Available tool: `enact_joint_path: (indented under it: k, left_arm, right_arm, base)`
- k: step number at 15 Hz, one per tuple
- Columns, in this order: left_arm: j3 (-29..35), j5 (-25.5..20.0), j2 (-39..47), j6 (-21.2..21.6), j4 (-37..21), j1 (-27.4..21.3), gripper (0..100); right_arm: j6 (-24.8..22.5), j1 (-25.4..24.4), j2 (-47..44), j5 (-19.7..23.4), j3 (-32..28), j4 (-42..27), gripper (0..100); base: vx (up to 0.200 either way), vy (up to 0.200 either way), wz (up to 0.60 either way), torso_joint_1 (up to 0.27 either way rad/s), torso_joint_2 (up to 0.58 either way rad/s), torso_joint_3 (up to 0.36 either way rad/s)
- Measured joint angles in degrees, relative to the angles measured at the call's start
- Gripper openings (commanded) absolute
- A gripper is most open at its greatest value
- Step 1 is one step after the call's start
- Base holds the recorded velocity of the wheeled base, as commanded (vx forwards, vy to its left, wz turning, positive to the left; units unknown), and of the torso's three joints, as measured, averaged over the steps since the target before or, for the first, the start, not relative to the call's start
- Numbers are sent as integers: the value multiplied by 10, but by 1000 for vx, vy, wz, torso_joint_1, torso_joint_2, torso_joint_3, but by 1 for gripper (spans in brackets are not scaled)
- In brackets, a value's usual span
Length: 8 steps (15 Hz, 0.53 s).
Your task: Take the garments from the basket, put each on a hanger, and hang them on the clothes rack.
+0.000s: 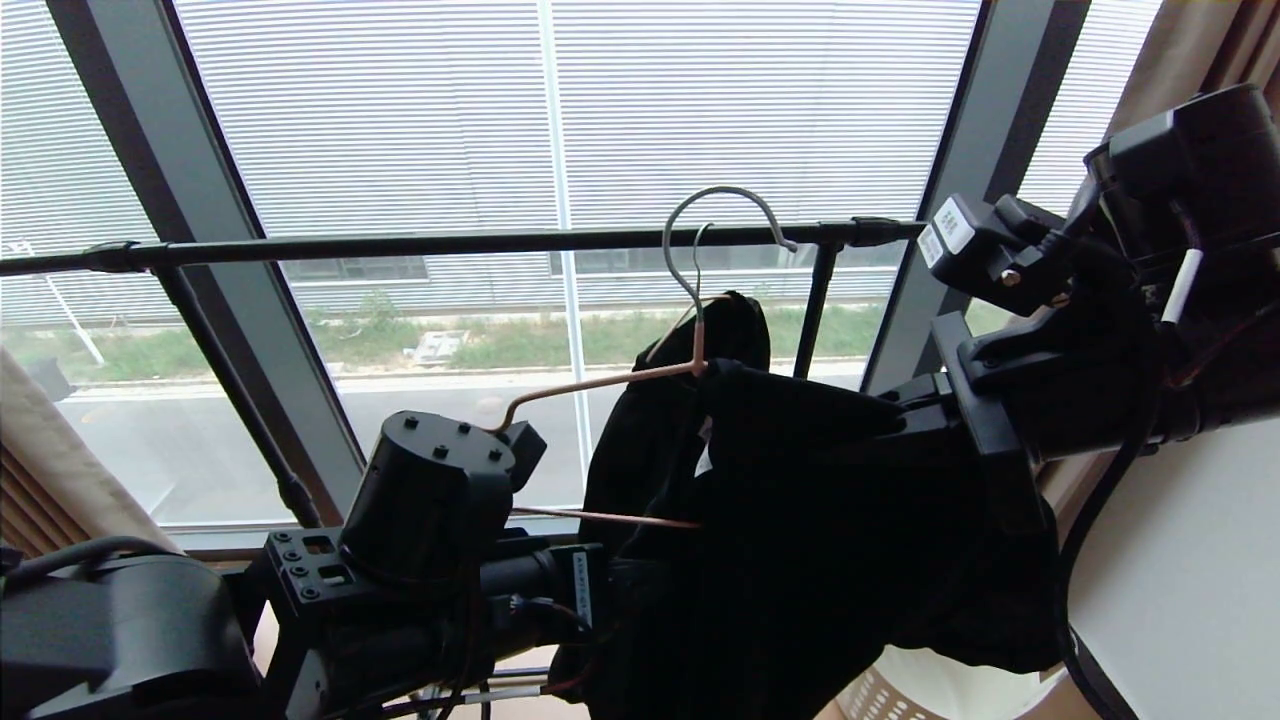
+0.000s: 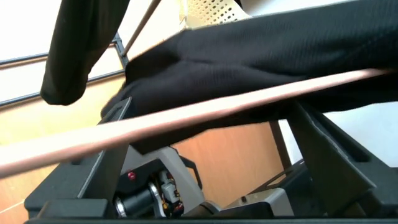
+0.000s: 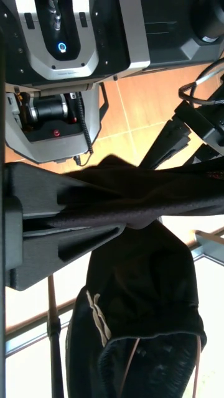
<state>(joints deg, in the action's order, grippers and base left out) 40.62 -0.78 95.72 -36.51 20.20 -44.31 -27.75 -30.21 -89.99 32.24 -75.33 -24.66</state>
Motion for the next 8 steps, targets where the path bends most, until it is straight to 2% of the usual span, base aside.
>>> enact_joint_path:
  k: [8]
  left_arm:
    - [-14, -3, -25, -4, 1, 23, 100]
  right_arm:
    - [0, 2, 0, 1, -1, 0, 0]
  base:
    - [0, 0, 0, 0, 0, 0]
